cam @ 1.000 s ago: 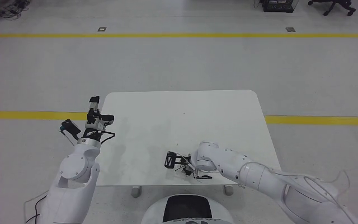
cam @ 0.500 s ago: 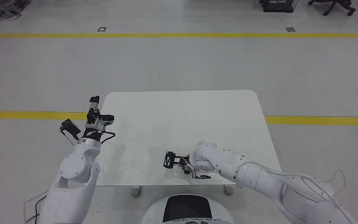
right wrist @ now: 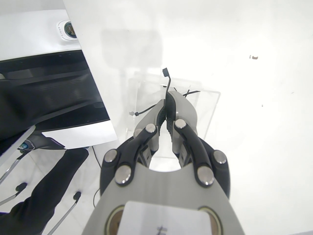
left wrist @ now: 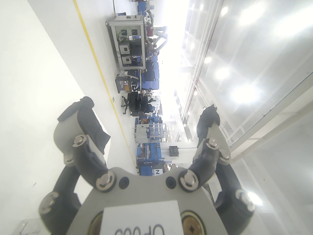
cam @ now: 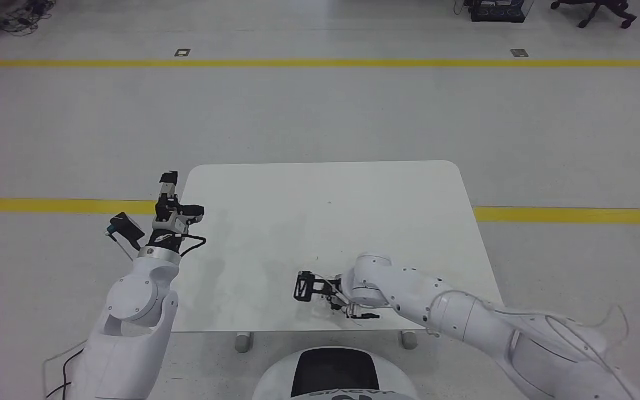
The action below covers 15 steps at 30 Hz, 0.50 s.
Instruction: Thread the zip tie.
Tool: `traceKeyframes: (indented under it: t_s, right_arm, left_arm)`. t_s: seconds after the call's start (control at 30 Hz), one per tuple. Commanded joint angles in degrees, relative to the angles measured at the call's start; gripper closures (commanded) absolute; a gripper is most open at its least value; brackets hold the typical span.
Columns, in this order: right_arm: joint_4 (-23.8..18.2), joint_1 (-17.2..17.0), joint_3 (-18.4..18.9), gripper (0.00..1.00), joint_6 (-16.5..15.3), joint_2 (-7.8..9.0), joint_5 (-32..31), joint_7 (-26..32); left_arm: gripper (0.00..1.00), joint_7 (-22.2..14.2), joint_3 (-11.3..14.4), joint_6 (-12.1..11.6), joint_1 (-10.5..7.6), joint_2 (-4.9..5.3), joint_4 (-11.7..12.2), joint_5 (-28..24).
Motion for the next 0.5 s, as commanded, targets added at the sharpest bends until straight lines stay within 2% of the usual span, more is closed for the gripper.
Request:
traceKeyframes:
  t_s: [0.0, 0.2, 0.47]
  right_arm:
    - [-1.0, 0.0, 0.0, 1.0, 0.0, 0.79, 0.0, -0.3]
    - [-4.2, 0.0, 0.0, 1.0, 0.0, 3.69, 0.7, -3.3]
    - [-9.0, -0.3, 0.0, 1.0, 0.0, 9.34, 2.1, -9.8]
  left_arm:
    - [0.0, 0.0, 0.0, 0.0, 0.0, 0.0, 0.0, 0.0]
    - [0.0, 0.0, 0.0, 0.0, 0.0, 0.0, 0.0, 0.0]
    - [0.0, 0.0, 0.0, 0.0, 0.0, 0.0, 0.0, 0.0]
